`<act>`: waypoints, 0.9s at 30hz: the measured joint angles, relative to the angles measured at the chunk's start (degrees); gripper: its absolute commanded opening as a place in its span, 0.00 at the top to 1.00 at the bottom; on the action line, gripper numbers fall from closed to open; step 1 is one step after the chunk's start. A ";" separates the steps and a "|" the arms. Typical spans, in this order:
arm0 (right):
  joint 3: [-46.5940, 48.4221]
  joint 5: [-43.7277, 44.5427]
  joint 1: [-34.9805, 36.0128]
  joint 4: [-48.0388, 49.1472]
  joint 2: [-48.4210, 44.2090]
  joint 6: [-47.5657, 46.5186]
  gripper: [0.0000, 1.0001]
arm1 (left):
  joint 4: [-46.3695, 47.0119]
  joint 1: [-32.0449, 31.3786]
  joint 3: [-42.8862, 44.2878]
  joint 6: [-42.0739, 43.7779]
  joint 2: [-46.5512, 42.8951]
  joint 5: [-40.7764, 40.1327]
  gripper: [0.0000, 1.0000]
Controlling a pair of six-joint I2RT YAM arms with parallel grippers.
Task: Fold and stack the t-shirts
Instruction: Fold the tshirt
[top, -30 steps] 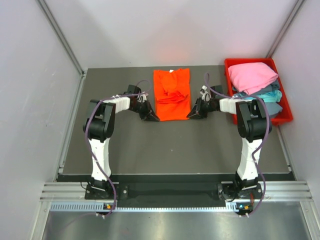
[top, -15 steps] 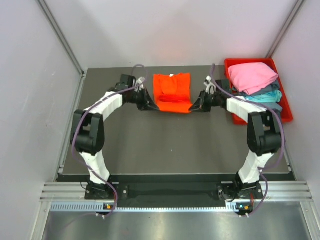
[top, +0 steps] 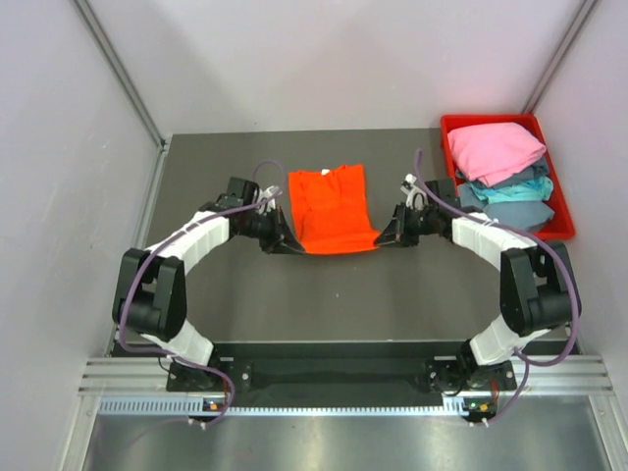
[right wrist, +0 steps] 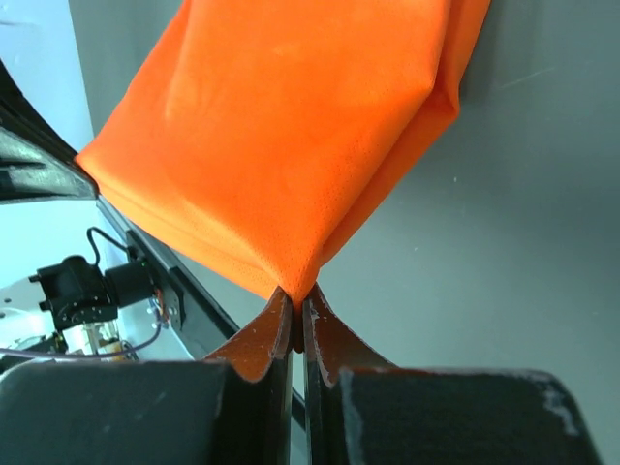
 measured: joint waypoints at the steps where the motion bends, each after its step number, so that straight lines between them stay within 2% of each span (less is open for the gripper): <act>1: -0.22 0.00 0.15 -0.24 -0.07 -0.07 1.00 | -0.11 -0.02 -0.90 -0.17 -0.33 0.09 1.00; 10: 2.71 1.01 3.43 -1.42 -0.85 -2.36 1.00 | -0.42 0.09 -2.75 0.09 -5.64 -0.87 1.00; 14: 10.64 1.81 3.41 -1.31 2.14 -3.34 1.00 | -0.92 0.31 0.96 1.16 -4.87 -1.95 1.00; 20: 21.88 2.73 3.52 -0.98 9.92 -4.37 1.00 | -0.87 2.08 10.10 2.56 1.68 -2.56 1.00; 27: 32.50 3.63 3.52 -0.87 20.39 -5.14 1.00 | -1.20 5.09 23.30 4.66 16.17 -4.33 1.00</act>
